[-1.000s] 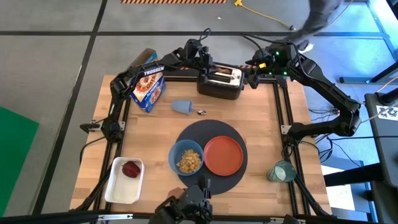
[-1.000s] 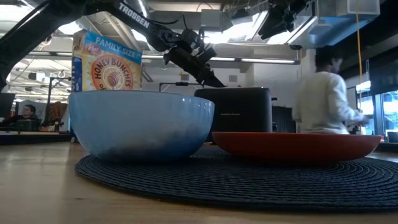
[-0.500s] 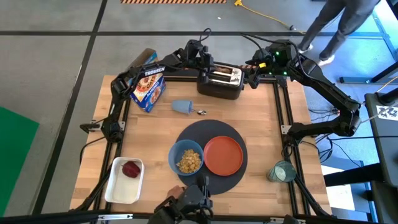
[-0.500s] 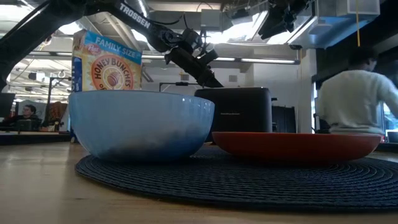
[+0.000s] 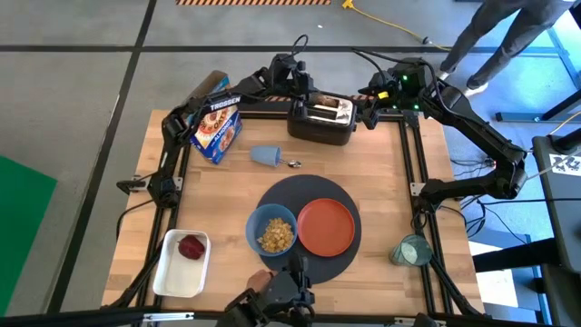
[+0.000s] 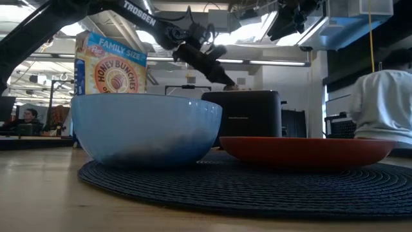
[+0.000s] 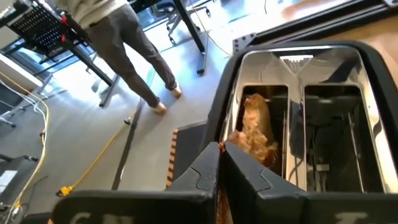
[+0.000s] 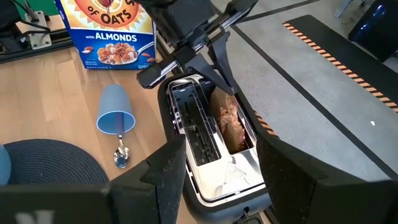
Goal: Arrange a breakfast setting
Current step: Put the toasted bread from the toaster onto the orange plate
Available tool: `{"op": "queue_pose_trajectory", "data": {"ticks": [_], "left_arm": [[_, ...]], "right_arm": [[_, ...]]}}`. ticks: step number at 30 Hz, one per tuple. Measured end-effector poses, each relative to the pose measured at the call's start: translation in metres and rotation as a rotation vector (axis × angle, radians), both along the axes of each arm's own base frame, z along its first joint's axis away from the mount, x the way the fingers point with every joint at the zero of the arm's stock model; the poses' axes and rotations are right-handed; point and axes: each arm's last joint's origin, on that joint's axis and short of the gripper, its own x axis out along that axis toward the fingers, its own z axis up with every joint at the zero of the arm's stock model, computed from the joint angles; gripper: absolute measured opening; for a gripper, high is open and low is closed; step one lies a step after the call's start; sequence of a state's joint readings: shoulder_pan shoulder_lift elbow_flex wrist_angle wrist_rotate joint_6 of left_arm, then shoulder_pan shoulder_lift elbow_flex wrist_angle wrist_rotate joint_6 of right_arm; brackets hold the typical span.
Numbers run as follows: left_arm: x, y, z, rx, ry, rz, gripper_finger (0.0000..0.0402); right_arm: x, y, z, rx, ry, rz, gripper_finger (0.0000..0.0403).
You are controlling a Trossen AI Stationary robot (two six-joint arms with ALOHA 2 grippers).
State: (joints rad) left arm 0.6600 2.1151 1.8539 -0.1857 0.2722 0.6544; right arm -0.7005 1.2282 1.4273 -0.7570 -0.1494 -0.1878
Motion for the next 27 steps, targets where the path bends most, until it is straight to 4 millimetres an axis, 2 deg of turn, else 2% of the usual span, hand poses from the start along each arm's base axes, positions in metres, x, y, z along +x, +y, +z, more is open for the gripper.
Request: {"op": "queue_pose_trajectory", "data": {"ticks": [9,13,17,21,27], "left_arm": [[0.003,-0.003,0.013,0.011,-0.017,-0.01,0.0015],[0.003,-0.003,0.013,0.01,-0.015,-0.01,0.0015],[0.002,-0.004,0.012,-0.001,0.0,-0.01,0.0015],[0.002,-0.004,0.012,-0.003,0.002,-0.009,0.0015],[0.002,-0.004,0.012,-0.002,0.002,-0.009,0.0015]], "right_arm": [[0.0,0.0,0.0,-0.003,0.003,-0.006,0.0186],[0.007,-0.006,-0.006,0.015,0.024,-0.008,0.0186],[0.027,-0.024,-0.022,0.04,0.041,-0.036,0.0186],[0.047,-0.051,-0.034,0.023,-0.029,-0.017,0.0188],[0.046,-0.084,-0.047,0.063,-0.092,-0.001,0.0225]]}}
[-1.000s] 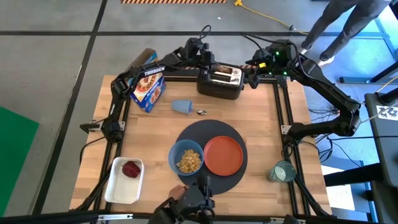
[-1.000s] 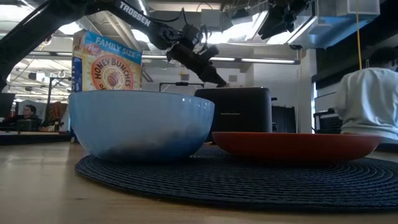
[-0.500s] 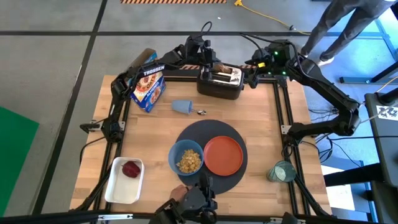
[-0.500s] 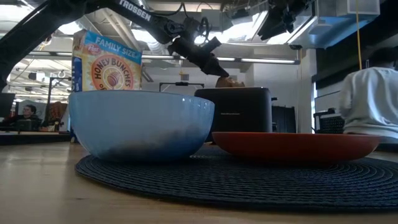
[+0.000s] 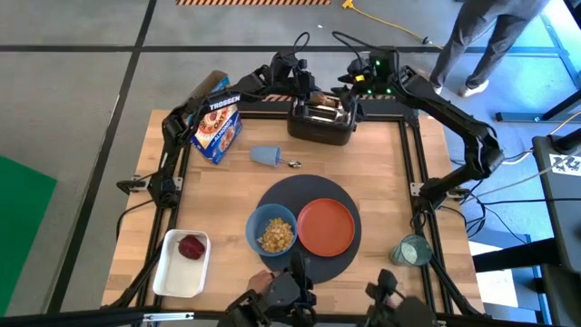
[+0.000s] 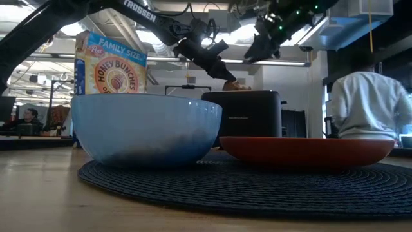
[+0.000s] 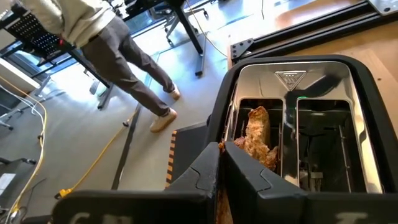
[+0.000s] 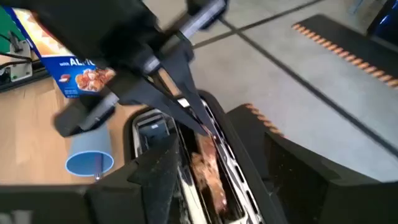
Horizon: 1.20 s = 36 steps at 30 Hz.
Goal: Arrange a breakfast setting
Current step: Put the toasted bread from the toaster onto the orange plate
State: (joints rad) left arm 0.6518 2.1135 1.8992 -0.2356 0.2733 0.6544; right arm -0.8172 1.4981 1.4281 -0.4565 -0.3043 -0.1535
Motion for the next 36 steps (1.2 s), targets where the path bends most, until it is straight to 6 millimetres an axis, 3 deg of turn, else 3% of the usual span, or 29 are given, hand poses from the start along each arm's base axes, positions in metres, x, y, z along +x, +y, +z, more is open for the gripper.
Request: {"op": "queue_pose_trajectory", "data": {"ticks": [4,11,24,36], "left_arm": [[0.0,0.0,0.001,0.002,-0.001,0.001,0.0015],[0.0,0.0,0.001,0.003,0.0,0.001,0.0015],[0.0,0.0,0.001,0.005,0.0,0.002,0.0015],[0.0,0.0,0.001,0.005,0.0,0.003,0.0015]], "right_arm": [[0.001,-0.013,-0.014,0.066,0.01,0.029,0.024],[0.014,-0.024,-0.031,0.081,0.006,0.069,0.0226],[0.03,-0.036,-0.057,0.109,0.025,0.125,0.0238],[0.044,-0.04,-0.073,0.085,0.046,0.149,0.0211]]}}
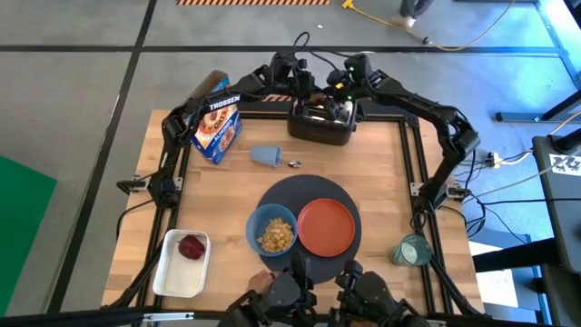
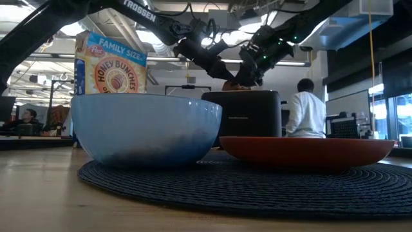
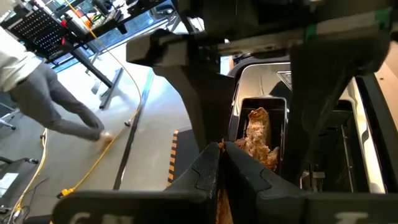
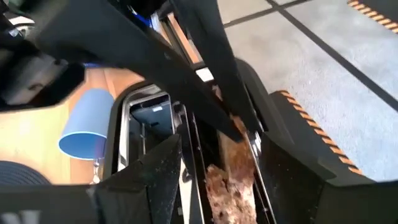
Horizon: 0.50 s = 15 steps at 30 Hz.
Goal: Arrange a breakfast setting
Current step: Put the toasted bread from the toaster onto the orange plate
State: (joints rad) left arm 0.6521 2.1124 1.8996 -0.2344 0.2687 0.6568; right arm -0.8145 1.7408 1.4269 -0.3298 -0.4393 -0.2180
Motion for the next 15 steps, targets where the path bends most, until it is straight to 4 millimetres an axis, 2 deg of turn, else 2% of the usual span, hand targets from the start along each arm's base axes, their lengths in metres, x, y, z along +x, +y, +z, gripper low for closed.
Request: {"op": "queue_pose_trajectory", "data": {"ticks": [7,15], "left_arm": [[0.0,0.0,0.0,0.0,-0.001,0.0,0.0015],[0.0,0.0,0.0,0.0,-0.001,0.0,0.0015]], "right_arm": [[0.001,0.001,0.0,-0.006,0.004,0.007,0.0174],[0.007,-0.001,-0.012,0.016,0.024,0.026,0.0123]]}}
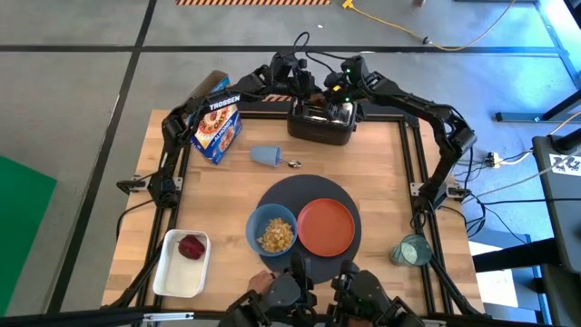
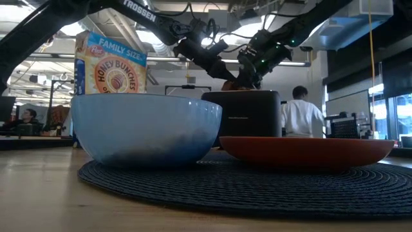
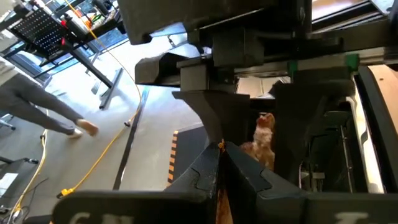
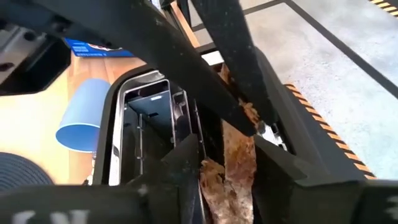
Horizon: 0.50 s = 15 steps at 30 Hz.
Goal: Arrange a breakfast setting
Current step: Put the toasted bread from the toaster onto the orange plate
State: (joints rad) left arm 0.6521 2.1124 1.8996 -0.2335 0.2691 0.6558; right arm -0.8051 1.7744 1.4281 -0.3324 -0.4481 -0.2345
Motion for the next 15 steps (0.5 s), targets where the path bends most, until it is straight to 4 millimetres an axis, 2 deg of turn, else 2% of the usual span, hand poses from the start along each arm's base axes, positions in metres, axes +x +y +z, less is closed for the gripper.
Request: {"op": "queue_pose_trajectory", "data": {"ticks": [5,12,15], "left_arm": [[0.0001,-0.0001,0.0003,-0.001,-0.001,0.0,0.0015],[0.0002,-0.0001,0.0005,-0.019,-0.011,0.01,0.0015],[0.0009,-0.001,0.0006,-0.019,-0.012,0.006,0.0015]], "right_arm": [[-0.0004,-0.0003,-0.0004,-0.008,0.015,-0.019,0.0092],[-0.0007,-0.0004,-0.0007,0.007,0.017,-0.041,0.0016],[-0.0007,-0.0005,-0.0005,0.008,0.015,-0.043,0.0009]]}}
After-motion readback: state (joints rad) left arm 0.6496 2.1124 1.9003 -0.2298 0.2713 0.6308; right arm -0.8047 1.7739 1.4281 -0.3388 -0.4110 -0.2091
